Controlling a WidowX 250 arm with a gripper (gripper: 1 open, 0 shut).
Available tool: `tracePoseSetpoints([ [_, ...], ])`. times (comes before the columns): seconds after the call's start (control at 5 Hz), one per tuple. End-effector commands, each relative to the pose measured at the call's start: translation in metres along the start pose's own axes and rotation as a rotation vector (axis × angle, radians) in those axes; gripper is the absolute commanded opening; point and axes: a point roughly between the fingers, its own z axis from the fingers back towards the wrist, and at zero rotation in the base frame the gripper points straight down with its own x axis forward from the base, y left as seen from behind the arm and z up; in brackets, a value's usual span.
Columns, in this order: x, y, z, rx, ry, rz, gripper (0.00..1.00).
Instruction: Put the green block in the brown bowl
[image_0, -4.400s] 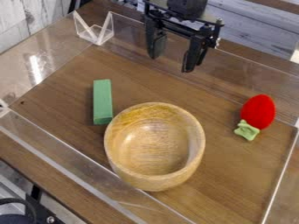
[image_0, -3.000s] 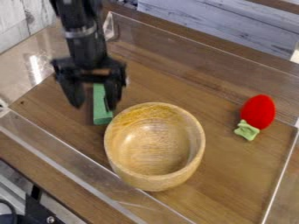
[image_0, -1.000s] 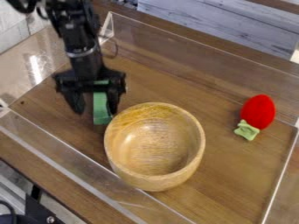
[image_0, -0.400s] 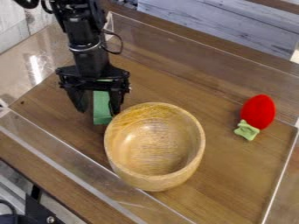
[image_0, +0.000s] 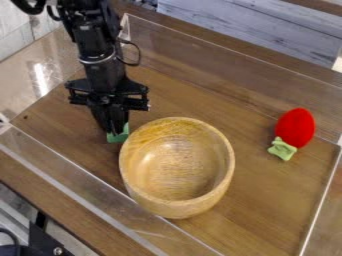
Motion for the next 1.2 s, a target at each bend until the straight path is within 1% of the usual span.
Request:
tracePoseSetpoints([
  [0.0, 0.008, 0.004, 0.02, -0.023, -0.047, -0.02, 0.0],
  [0.2, 0.011, 0.01, 0.035, -0.052, -0.059, -0.024, 0.0],
  [0.4, 0.017, 0.016, 0.064, -0.092, -0.084, -0.033, 0.0],
  [0.6, 0.028, 0.023, 0.092, -0.127, -0.109, -0.04, 0.0],
  [0.8, 0.046, 0.028, 0.108, -0.161, -0.134, 0.013, 0.0],
  [1.0, 0.044, 0.032, 0.089, -0.163, -0.136, 0.061, 1.0],
])
